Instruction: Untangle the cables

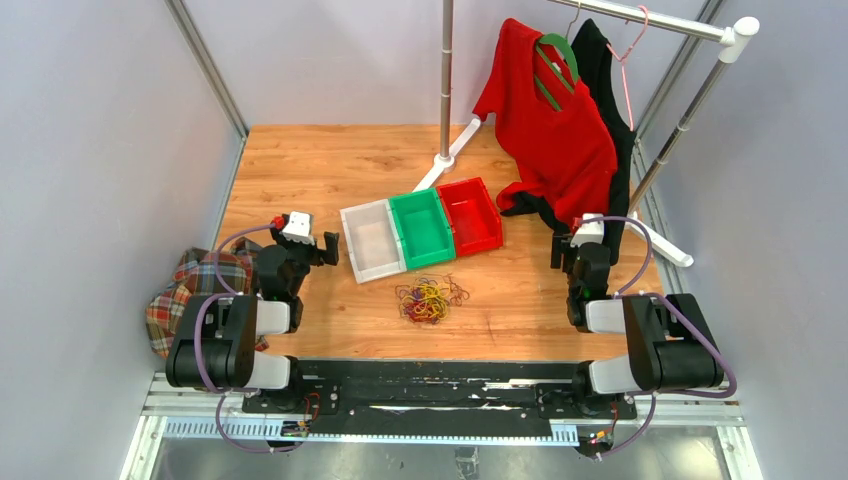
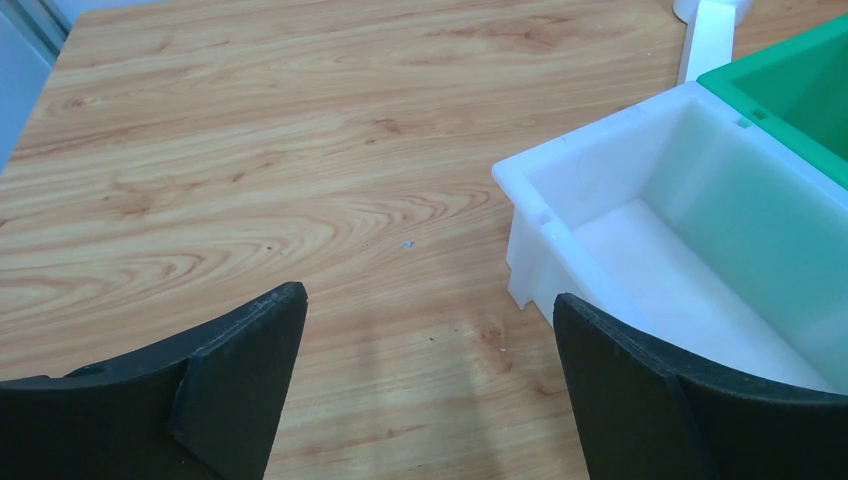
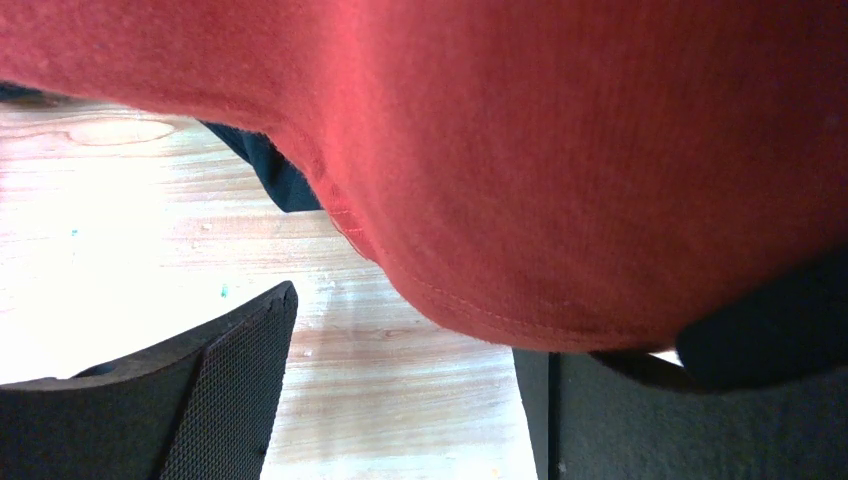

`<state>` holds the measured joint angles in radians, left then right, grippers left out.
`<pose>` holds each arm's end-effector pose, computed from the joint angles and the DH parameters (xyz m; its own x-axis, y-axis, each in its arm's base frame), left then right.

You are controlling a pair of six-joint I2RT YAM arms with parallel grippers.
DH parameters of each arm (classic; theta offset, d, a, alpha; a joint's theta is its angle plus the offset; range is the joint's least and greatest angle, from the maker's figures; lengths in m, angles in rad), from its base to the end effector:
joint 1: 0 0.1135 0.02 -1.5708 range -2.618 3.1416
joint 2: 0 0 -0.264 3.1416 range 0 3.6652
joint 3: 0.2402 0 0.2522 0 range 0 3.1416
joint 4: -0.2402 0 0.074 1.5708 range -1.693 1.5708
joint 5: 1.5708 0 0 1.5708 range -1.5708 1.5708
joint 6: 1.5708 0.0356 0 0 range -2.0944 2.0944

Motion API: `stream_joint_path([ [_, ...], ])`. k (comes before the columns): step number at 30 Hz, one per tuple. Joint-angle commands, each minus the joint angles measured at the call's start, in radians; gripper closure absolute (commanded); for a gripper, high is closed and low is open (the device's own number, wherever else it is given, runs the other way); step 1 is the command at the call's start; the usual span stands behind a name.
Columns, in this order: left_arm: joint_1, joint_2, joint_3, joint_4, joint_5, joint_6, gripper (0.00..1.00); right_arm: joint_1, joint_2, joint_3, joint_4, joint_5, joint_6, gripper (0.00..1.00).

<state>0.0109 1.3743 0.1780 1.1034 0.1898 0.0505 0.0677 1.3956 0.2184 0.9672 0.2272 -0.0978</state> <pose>0.2225 -0.0043 0.1563 -0.0837 0.0487 -0.9953 0.1816 0.9828 0.0328 0.2297 0.0075 0.1476 -0.2220 -0.1104 -0.9688 0.1329 0.9809 -0.1422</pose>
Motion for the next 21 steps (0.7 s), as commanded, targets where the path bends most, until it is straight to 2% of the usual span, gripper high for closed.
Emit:
stream_joint_path([
  [1,-0.002,-0.006,-0.003,0.015,-0.011,0.014,0.02,-0.007,-0.001,0.016,0.015,-0.011,0.004,0.23],
  [12,-0.002,-0.006,-0.002,0.013,-0.011,0.015,0.02,-0.009,-0.008,0.017,0.034,0.015,0.007,0.23],
  [13,-0.002,-0.007,-0.002,0.018,-0.022,0.014,0.02,-0.001,-0.038,0.037,-0.037,0.064,0.017,0.23],
  [15,0.003,-0.042,0.019,-0.053,-0.058,-0.003,0.02,0.002,-0.137,0.155,-0.377,0.127,0.089,0.23],
  [17,0.006,-0.107,0.061,-0.182,-0.032,0.001,0.02,0.002,-0.193,0.296,-0.685,0.164,0.203,0.23],
  [19,0.006,-0.176,0.147,-0.412,0.041,0.05,0.02,0.003,-0.219,0.383,-0.84,0.048,0.242,0.23],
  [21,0.006,-0.227,0.246,-0.638,0.104,0.082,0.02,0.0,-0.244,0.434,-0.92,-0.071,0.287,0.23],
])
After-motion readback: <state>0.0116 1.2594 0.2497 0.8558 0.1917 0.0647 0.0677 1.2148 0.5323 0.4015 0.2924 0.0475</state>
